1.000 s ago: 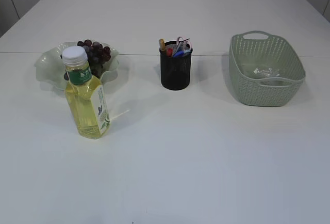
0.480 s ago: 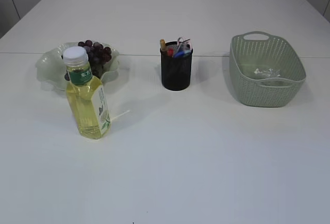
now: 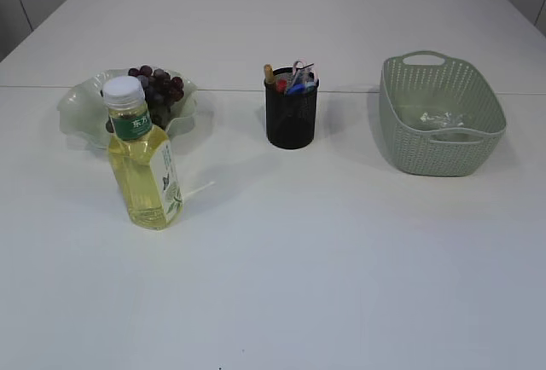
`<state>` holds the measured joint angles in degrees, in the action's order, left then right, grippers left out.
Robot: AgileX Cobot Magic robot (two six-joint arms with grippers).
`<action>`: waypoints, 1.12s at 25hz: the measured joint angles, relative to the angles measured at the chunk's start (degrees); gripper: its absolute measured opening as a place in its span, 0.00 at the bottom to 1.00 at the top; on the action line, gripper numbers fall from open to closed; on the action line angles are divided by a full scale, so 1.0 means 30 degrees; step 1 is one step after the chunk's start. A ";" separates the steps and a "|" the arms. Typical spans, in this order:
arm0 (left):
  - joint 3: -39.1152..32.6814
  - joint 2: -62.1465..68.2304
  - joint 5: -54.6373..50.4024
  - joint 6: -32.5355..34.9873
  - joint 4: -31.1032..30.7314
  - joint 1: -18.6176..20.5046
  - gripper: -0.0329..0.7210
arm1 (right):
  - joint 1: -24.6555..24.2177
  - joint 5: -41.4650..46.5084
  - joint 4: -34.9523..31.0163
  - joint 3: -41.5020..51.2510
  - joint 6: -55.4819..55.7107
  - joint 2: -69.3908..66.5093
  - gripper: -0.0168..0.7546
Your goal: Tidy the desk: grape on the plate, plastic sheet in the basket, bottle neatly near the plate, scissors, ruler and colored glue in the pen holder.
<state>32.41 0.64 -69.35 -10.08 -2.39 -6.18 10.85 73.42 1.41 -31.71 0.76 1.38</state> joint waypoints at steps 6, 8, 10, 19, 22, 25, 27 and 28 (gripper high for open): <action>-0.0540 0.0000 0.1502 0.0000 0.0027 0.0000 0.55 | 0.0000 -0.1493 0.0121 0.0559 -0.0254 0.0000 0.52; -0.0671 0.0000 0.1710 0.0000 0.0074 0.0000 0.55 | 0.0000 -0.2022 0.0119 0.0921 -0.0473 0.0000 0.52; -0.0717 0.0000 0.1800 0.0000 0.0074 0.0000 0.55 | 0.0000 -0.2226 0.0119 0.1014 -0.0605 0.0000 0.52; -0.0717 0.0000 0.1882 0.0000 0.0074 0.0000 0.55 | 0.0000 -0.2301 0.0119 0.1055 -0.0647 0.0000 0.52; -0.0717 0.0000 0.1882 0.0000 0.0074 0.0000 0.55 | 0.0000 -0.2301 0.0119 0.1055 -0.0647 0.0000 0.52; -0.0717 0.0000 0.1882 0.0000 0.0074 0.0000 0.55 | 0.0000 -0.2301 0.0119 0.1055 -0.0647 0.0000 0.52; -0.0717 0.0000 0.1882 0.0000 0.0074 0.0000 0.55 | -0.0270 -0.2301 0.0119 0.1055 -0.0647 0.0000 0.52; -0.0717 0.0000 0.1882 0.0000 0.0074 0.0000 0.55 | -0.0508 -0.2301 0.0119 0.1055 -0.0647 0.0000 0.52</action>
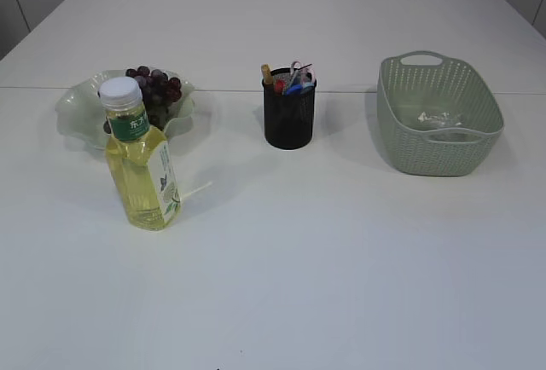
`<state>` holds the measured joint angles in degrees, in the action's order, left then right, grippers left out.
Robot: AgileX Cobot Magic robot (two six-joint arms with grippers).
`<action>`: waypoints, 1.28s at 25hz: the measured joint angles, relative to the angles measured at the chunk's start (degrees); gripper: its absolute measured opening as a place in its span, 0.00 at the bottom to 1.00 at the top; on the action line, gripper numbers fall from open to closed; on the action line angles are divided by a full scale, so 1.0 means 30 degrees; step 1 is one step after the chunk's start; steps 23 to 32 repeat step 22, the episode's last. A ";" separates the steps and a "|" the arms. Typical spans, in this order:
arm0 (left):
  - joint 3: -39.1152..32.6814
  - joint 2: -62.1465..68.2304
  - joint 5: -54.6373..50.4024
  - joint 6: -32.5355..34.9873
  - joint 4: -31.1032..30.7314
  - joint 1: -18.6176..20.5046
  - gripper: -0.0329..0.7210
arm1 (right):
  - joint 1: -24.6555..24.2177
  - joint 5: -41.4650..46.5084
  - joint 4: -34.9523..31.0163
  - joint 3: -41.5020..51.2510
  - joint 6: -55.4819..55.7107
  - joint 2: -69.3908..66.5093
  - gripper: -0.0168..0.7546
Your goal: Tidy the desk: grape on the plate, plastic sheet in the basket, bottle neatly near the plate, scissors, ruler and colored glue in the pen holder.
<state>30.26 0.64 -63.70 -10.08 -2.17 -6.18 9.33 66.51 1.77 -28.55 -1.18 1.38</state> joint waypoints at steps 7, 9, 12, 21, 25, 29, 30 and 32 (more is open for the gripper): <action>0.0000 0.0000 0.0000 0.0000 0.0000 0.0000 0.55 | -0.1598 0.0000 0.0000 0.0000 0.0000 0.0000 0.52; 0.0000 0.0000 0.0000 0.0000 0.0000 0.0000 0.55 | -0.1598 -0.0014 0.0000 0.0000 0.0000 0.0000 0.52; 0.0000 0.0000 0.0000 0.0000 0.0000 0.0000 0.55 | -0.1598 -0.0014 0.0000 0.0000 0.0000 0.0000 0.52; 0.0000 0.0000 0.0000 0.0000 0.0000 0.0000 0.55 | -0.1598 -0.0014 0.0000 0.0000 0.0000 0.0000 0.52; 0.0000 0.0000 0.0000 0.0000 0.0000 0.0000 0.55 | -0.1598 -0.0014 0.0000 0.0000 0.0000 0.0000 0.52; 0.0000 0.0000 0.0000 0.0000 0.0000 0.0000 0.55 | -0.1598 -0.0014 0.0000 0.0000 0.0000 0.0000 0.52; 0.0000 0.0000 0.0000 0.0000 0.0000 0.0000 0.55 | -0.1598 -0.0014 0.0000 0.0000 0.0000 0.0000 0.52; 0.0000 0.0000 0.0000 0.0000 0.0000 0.0000 0.55 | -0.1598 -0.0014 0.0000 0.0000 0.0000 0.0000 0.52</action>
